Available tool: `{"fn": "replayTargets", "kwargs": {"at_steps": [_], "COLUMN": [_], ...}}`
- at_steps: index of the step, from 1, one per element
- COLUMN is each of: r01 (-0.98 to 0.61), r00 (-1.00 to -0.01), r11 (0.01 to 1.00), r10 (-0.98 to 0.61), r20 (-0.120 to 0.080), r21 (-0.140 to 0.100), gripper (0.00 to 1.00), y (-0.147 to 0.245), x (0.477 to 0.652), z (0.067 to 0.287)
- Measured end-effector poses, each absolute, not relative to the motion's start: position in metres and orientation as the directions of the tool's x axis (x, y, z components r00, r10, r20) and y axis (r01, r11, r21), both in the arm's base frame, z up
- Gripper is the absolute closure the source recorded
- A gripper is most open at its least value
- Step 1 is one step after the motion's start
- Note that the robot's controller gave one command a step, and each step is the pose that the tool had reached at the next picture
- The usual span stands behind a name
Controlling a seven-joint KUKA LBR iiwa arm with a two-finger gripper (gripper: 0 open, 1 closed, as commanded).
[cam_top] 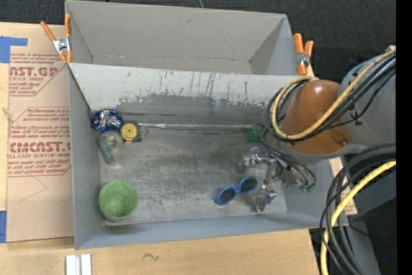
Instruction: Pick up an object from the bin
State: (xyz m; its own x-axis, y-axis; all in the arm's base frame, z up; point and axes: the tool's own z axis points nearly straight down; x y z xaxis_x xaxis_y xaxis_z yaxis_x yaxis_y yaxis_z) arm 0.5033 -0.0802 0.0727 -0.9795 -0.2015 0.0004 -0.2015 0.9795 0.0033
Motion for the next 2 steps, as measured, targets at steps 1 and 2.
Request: {"fn": "replayTargets", "kwargs": {"at_steps": [1, 2], "r01": [-0.199, -0.384], "r00": [-0.980, -0.923], "r11": [0.980, 0.923], "r10": [-0.199, -0.384], "r20": [0.003, -0.010], "r21": [0.000, -0.008], "gripper": [1.00, 1.00], "y": [-0.083, -0.151], "x": [0.503, 0.553], "z": [0.075, 0.241]}}
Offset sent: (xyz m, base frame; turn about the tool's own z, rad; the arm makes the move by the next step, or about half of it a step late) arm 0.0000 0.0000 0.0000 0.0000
